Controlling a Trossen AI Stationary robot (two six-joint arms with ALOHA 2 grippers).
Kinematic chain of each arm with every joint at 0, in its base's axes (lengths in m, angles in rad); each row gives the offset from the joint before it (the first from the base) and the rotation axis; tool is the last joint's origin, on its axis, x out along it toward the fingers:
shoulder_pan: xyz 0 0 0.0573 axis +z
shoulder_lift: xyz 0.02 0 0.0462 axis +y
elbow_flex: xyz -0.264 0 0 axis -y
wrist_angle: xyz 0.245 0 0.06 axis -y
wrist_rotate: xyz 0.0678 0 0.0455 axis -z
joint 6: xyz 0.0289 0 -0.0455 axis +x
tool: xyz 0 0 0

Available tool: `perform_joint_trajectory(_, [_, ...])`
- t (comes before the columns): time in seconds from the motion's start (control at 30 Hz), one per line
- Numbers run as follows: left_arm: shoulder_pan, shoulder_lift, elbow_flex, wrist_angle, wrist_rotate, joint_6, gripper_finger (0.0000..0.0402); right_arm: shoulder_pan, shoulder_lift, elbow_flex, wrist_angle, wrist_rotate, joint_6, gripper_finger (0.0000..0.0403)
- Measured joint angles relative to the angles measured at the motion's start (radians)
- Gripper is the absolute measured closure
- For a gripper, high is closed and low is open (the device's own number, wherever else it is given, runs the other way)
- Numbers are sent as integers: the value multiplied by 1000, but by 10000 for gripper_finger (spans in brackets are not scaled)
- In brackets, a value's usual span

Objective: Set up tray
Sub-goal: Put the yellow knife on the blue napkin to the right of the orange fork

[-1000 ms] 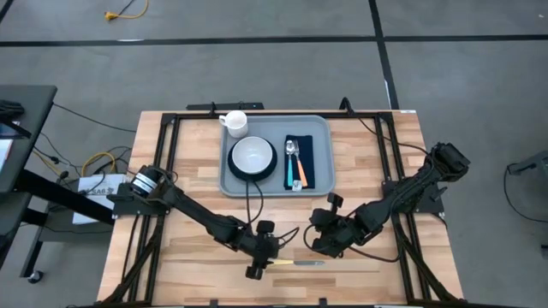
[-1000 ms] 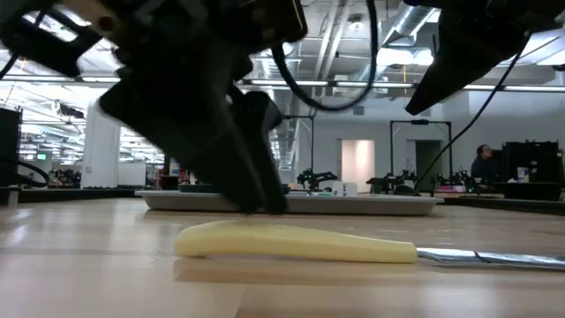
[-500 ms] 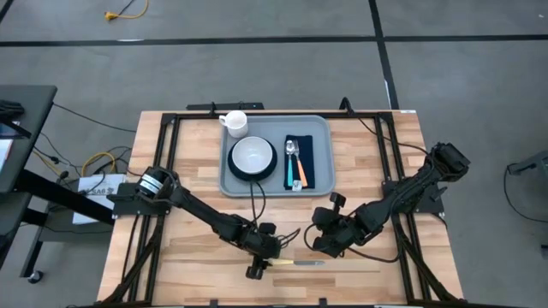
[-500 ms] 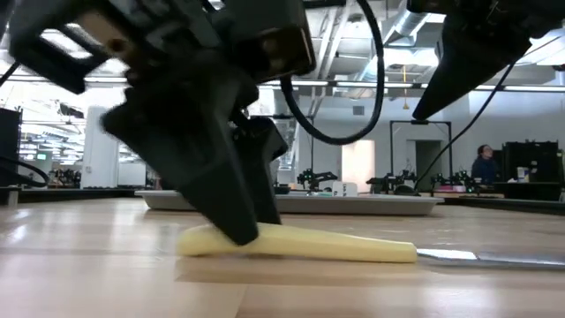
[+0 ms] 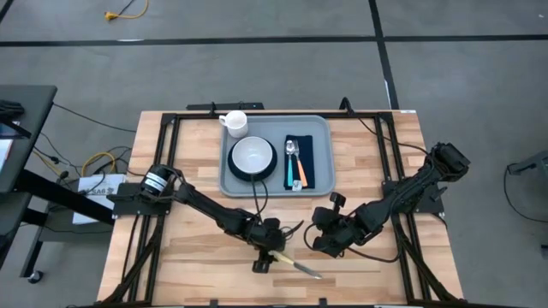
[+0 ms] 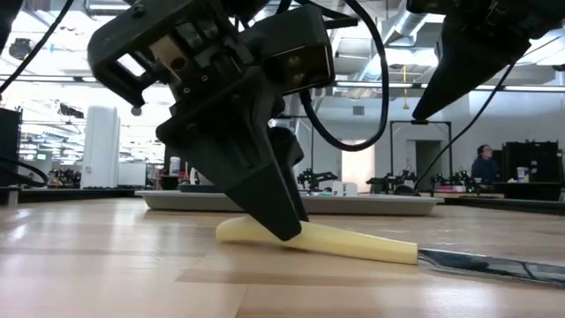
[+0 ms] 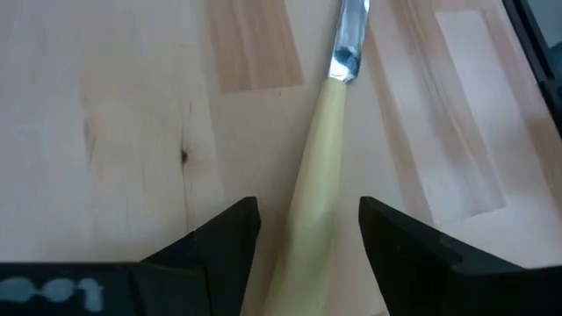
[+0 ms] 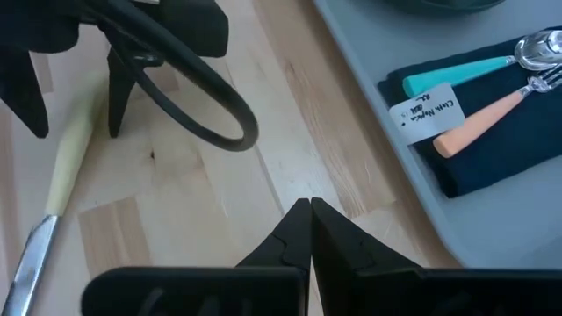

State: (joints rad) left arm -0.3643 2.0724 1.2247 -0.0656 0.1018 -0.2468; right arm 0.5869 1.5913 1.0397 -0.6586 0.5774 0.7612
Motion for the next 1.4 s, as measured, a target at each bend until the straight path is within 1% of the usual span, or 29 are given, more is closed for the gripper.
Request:
perform_joint_trajectory(0.17, [16, 2, -1, 9, 1, 56, 203, 0, 0, 0, 0, 0, 0, 403])
perform_joint_trajectory(0.33, [30, -1, -3, 16, -23, 90, 203, 0, 0, 0, -3, 0, -2, 403])
perform_joint_trajectory(0.43, [38, -1, -3, 12, -53, 94, 203, 0, 0, 0, -5, 0, -2, 403])
perform_joint_trajectory(0.7, [47, 1, -3, 8, -66, 105, 206, 0, 0, 0, -7, 0, -2, 403])
perform_joint_trajectory(0.77, [47, 1, -3, 7, -67, 105, 218, 0, 0, 0, -7, 0, -2, 403])
perform_joint_trajectory(0.83, [47, 1, -3, 5, -72, 112, 238, 0, 0, 0, -7, 0, -2, 403])
perform_joint_trajectory(1.03, [48, 1, -4, 3, -88, 137, 332, 0, 0, 0, -7, 0, -2, 403])
perform_joint_trajectory(1.07, [48, 1, -4, 3, -91, 141, 340, 0, 0, 0, -7, 0, -2, 403])
perform_joint_trajectory(1.27, [48, 1, -5, 18, -103, 160, 340, 0, 0, 0, -7, 1, -3, 403])
perform_joint_trajectory(1.4, [40, 4, -6, 66, -141, 172, 340, 0, 0, 0, -8, 21, -2, 403])
